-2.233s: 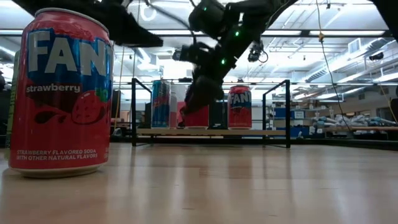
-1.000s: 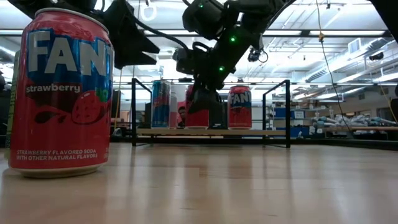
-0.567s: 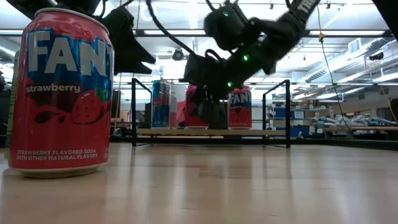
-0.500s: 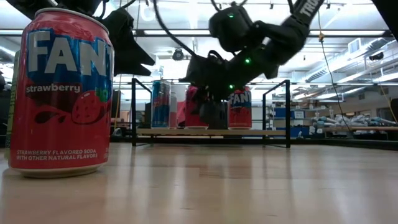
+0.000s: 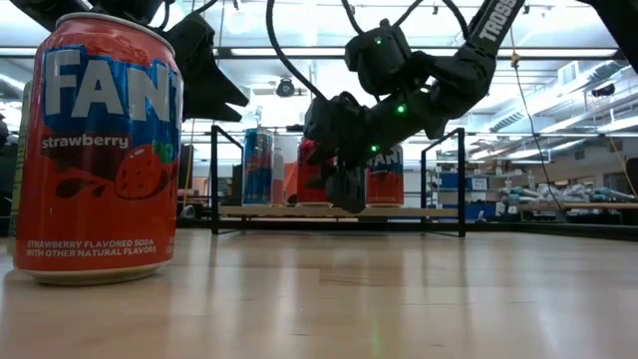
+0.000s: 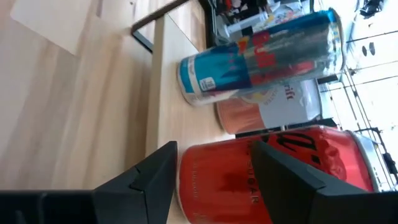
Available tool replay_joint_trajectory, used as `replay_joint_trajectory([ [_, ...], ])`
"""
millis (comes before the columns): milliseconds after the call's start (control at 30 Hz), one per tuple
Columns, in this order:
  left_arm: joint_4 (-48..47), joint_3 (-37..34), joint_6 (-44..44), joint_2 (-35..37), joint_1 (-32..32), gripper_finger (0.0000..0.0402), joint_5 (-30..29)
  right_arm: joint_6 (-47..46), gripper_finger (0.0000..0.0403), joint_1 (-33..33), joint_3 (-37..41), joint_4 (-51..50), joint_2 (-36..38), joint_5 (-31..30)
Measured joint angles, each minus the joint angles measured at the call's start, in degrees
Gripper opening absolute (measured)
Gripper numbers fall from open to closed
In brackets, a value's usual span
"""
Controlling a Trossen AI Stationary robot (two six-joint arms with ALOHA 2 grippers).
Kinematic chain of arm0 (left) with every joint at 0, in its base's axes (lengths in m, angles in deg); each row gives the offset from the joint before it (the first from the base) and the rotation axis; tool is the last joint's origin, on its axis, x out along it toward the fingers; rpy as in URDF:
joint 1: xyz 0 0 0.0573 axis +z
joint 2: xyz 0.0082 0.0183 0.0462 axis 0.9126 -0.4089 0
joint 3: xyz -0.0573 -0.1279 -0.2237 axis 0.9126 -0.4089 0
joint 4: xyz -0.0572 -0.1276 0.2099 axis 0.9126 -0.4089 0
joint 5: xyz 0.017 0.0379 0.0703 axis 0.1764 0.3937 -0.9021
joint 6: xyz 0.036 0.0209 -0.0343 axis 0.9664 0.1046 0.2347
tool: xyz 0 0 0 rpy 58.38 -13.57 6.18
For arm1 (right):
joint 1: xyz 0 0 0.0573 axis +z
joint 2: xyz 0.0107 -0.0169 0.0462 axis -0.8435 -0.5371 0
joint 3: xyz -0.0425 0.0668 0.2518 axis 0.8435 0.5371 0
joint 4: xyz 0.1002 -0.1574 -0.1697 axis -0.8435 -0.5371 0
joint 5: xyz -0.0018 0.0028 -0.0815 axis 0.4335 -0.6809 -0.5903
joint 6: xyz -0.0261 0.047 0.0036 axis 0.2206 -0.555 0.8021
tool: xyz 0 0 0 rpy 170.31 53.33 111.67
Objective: Place canned beverage on shelf
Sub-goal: Put the red-black soda can on the shelf
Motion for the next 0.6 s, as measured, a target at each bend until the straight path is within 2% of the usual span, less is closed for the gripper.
replay_joint_trajectory([
  [600, -0.01, -0.02, 0.33, 0.00, 0.00, 0.0290, -0.87, -0.33, 0.0215, -4.46, -0.02, 0.02, 0.00, 3.06],
])
